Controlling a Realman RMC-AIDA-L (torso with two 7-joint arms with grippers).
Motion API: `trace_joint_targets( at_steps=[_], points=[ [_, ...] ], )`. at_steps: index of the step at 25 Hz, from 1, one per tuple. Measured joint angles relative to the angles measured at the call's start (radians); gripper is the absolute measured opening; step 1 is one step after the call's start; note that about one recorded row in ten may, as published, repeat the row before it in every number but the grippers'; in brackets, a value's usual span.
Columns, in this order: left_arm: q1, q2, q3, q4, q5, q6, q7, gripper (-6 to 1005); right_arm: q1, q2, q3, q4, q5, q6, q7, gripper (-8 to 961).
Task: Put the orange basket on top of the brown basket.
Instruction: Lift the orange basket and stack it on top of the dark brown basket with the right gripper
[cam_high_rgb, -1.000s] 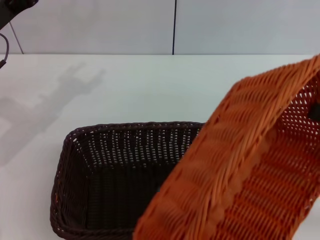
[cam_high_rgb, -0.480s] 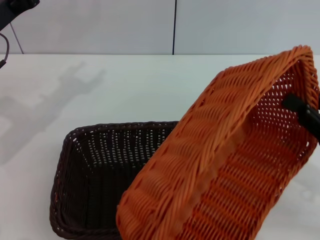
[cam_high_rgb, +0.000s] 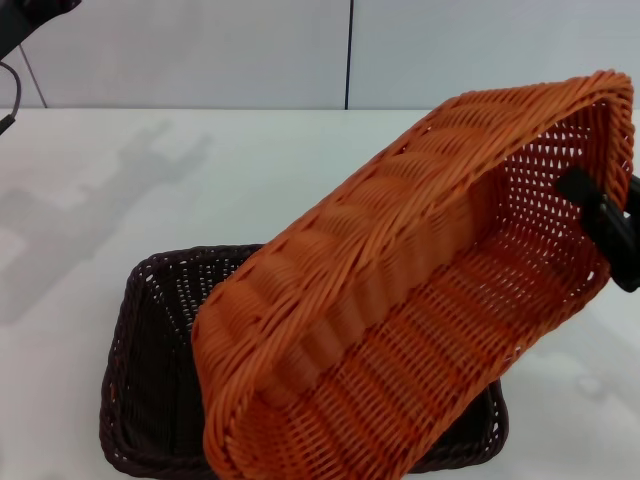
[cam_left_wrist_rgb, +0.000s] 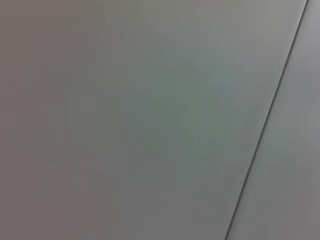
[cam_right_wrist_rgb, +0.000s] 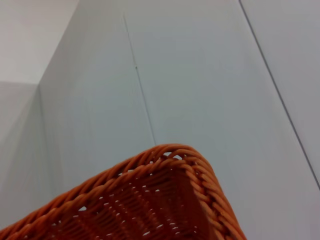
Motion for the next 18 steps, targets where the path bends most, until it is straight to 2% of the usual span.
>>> trace_joint_targets(
  at_steps=[18],
  points=[
    [-0.019, 0.000, 0.021, 0.011, 0.027, 0.019, 0.000, 845, -0.011, 0.008, 0.026, 0.434, 0.054, 0.011, -0.476, 173]
  ],
)
